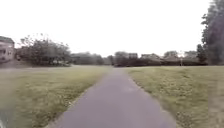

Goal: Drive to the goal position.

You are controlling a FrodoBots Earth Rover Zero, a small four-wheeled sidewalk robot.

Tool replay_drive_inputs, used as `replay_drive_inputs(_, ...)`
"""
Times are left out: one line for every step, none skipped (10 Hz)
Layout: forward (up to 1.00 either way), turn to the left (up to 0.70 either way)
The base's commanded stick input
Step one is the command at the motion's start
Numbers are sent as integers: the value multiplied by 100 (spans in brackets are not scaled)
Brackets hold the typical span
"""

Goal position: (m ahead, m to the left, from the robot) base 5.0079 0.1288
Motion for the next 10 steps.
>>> replay_drive_inputs(100,0)
replay_drive_inputs(100,0)
replay_drive_inputs(100,0)
replay_drive_inputs(100,0)
replay_drive_inputs(100,0)
replay_drive_inputs(100,0)
replay_drive_inputs(100,0)
replay_drive_inputs(100,0)
replay_drive_inputs(100,0)
replay_drive_inputs(100,0)
